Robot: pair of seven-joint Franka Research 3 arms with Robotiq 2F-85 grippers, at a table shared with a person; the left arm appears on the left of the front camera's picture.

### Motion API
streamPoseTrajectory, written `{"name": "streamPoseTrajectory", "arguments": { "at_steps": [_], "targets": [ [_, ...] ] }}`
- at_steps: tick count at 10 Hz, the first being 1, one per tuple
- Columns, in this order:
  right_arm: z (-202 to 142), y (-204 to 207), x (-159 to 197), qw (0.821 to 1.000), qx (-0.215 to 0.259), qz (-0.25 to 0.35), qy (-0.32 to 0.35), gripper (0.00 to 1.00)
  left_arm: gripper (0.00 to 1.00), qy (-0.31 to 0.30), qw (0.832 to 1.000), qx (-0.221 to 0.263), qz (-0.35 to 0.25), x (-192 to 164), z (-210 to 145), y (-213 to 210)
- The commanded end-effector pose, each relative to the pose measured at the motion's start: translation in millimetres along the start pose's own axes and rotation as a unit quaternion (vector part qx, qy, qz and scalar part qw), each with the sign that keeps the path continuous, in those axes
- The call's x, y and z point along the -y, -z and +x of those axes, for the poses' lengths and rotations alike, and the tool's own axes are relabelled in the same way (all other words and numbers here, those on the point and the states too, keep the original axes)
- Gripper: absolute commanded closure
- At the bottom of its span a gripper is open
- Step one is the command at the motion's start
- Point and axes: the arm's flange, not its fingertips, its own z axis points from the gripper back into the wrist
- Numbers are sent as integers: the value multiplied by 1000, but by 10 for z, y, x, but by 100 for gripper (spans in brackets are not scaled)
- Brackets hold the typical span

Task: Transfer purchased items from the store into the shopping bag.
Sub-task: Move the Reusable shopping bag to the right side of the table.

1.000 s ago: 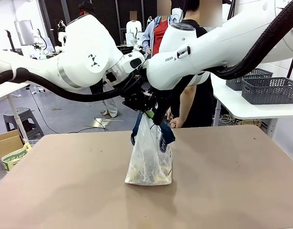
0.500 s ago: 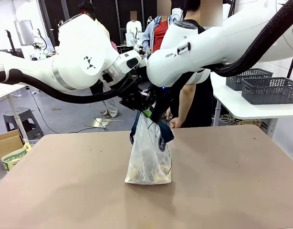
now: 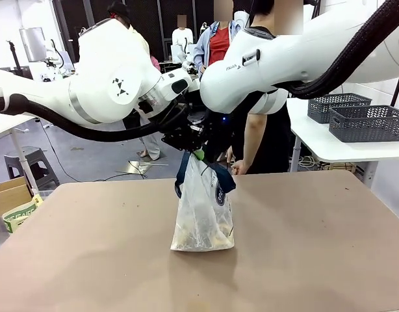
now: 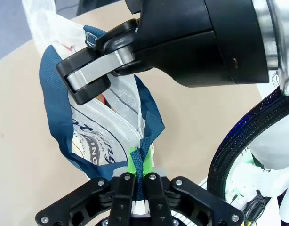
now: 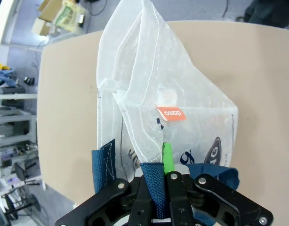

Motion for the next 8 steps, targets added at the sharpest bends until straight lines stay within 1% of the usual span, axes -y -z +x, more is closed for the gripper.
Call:
{"name": "streamPoseTrajectory", "arguments": {
  "at_steps": [1,4,5,8],
  "targets": [
    [0,-115,96,999,7,42,-15,61,100,-1,1000,0,-5,-5,4,-9],
    [-3,-268,206,998,14,59,-11,2,100,-1,1000,0,-5,-5,4,-9],
    [-11,-346,255,998,14,68,-14,0,100,-1,1000,0,-5,-5,4,-9],
    [-68,-620,460,996,17,88,-22,0,100,-1,1000,0,-5,-5,4,-9]
  ]
}}
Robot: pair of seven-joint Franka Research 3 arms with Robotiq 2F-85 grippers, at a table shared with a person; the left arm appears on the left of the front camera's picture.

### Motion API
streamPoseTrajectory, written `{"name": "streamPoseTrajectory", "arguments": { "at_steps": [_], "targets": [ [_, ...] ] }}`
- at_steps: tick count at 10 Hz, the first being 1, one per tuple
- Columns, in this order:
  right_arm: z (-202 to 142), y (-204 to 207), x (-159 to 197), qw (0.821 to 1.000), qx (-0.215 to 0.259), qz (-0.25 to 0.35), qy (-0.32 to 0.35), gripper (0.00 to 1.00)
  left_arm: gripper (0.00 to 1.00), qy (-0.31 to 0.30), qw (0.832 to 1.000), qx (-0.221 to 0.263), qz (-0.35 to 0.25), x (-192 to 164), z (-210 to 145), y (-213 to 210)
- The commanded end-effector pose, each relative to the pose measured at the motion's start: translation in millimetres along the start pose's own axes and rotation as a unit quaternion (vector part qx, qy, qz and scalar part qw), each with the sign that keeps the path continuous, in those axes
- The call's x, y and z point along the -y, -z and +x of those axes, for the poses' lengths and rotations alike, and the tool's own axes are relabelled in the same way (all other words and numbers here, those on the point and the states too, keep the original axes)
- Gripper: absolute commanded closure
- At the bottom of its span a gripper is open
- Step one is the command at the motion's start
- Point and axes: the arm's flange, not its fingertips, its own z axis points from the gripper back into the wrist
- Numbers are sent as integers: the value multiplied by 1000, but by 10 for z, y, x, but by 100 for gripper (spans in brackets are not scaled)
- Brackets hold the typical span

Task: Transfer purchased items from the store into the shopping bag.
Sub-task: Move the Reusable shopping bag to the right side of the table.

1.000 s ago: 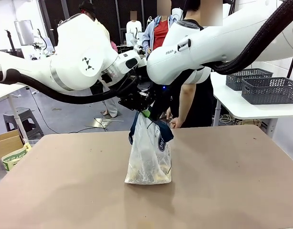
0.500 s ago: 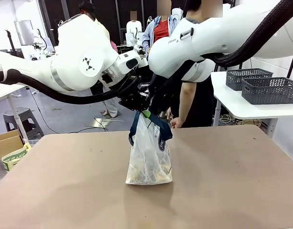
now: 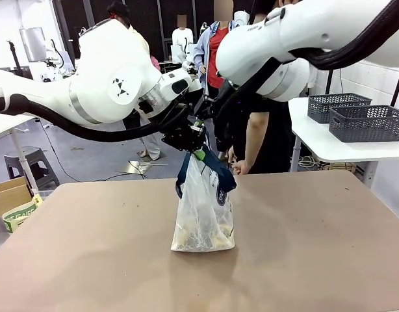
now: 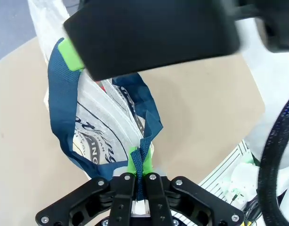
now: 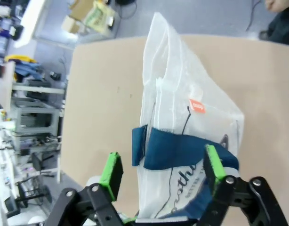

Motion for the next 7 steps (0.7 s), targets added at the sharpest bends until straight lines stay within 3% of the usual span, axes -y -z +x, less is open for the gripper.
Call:
{"name": "streamPoseTrajectory", "arguments": {
  "at_steps": [1,4,7],
  "targets": [
    [-173,-256,285,999,-5,33,-19,0,100,0,1000,1,-4,-5,3,-14],
    [-349,-717,653,997,-21,42,-55,0,100,0,1000,1,-4,-5,3,-14],
    [-530,-952,974,975,-50,68,-208,0,100,0,1000,1,-4,-5,3,-14]
  ]
}}
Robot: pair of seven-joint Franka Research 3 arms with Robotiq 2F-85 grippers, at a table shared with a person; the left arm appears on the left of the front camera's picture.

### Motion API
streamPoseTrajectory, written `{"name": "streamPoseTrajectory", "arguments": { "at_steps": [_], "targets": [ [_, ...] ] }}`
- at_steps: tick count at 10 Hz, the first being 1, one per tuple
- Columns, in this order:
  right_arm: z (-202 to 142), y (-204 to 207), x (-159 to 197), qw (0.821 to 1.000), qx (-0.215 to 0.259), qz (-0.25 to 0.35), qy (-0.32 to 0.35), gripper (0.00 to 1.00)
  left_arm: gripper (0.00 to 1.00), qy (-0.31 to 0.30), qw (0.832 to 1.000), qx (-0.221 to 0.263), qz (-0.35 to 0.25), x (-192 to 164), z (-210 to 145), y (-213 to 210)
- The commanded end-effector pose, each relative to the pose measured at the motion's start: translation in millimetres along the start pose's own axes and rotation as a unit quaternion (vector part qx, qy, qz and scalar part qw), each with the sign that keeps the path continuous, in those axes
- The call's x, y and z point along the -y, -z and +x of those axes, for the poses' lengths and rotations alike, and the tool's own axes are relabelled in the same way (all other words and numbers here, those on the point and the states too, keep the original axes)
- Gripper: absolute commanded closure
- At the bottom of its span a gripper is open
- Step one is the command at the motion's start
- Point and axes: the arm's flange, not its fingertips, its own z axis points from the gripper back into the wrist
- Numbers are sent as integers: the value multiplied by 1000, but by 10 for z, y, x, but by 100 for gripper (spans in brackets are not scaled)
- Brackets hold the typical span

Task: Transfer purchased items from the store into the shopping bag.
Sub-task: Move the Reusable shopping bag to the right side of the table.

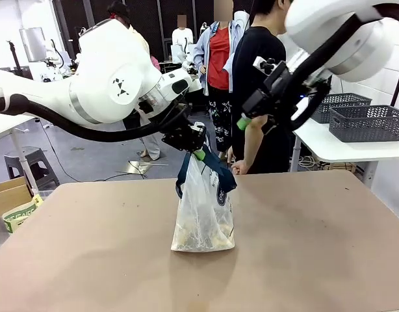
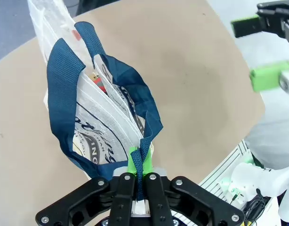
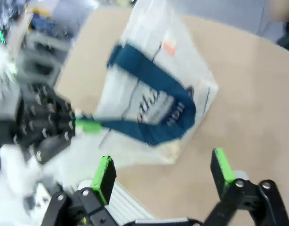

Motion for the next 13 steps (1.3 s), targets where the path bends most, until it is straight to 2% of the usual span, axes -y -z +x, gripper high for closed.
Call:
{"name": "streamPoseTrajectory", "arguments": {
  "at_steps": [1,3,4,5,13],
  "targets": [
    [-202,-59,165,995,21,-11,-92,0,100,-1,1000,1,-4,-8,2,-17],
    [-306,-64,311,987,62,-11,-147,0,100,-1,1000,1,-4,-8,2,-17],
    [-280,-33,351,987,63,-16,-145,0,100,-1,1000,1,-4,-8,2,-17],
    [-172,-152,249,992,21,-17,-125,0,100,-1,1000,1,-4,-8,2,-17],
    [-172,-152,249,992,21,-17,-125,0,100,0,1000,0,0,1,0,1]
  ]
}}
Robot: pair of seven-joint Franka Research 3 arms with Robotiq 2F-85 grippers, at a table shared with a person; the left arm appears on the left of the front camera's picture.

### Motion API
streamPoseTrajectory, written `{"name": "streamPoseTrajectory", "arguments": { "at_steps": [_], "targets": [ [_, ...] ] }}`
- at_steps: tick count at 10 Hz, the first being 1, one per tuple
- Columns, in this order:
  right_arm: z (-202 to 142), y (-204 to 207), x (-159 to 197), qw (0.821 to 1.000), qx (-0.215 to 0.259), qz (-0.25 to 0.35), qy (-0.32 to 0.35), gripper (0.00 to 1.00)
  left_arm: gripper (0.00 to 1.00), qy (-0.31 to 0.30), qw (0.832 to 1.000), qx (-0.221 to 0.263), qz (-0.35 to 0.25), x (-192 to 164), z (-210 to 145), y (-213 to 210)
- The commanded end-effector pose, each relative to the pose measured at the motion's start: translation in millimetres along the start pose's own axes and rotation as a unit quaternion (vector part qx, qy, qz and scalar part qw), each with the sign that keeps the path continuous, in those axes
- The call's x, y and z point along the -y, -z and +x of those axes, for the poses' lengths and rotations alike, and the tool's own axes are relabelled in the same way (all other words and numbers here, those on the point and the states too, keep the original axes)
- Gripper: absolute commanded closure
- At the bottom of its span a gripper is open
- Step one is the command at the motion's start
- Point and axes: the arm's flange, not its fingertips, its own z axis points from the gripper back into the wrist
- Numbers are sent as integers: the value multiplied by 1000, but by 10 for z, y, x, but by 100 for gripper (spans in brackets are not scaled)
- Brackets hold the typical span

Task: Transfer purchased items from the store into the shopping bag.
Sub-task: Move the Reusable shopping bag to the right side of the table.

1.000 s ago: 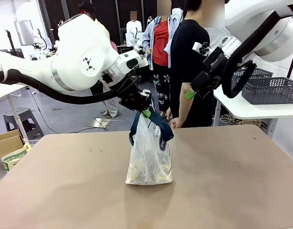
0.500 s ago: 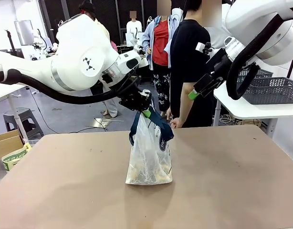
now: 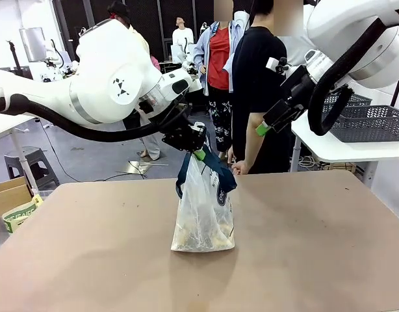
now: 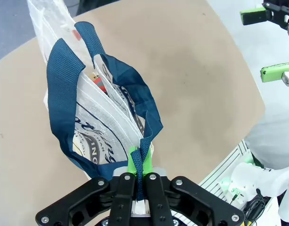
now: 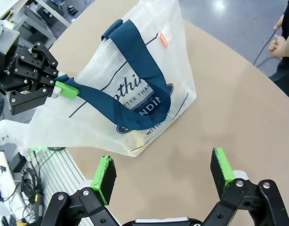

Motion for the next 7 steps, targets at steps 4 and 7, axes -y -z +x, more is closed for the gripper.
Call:
{"name": "streamPoseTrajectory", "arguments": {
  "at_steps": [4,7],
  "targets": [
    [23,-9,-20,1000,-7,0,6,0,100,-15,992,-68,101,-71,292,-350],
    [23,-9,-20,1000,-7,0,6,0,100,-16,976,-113,185,-281,422,-782]
  ]
}}
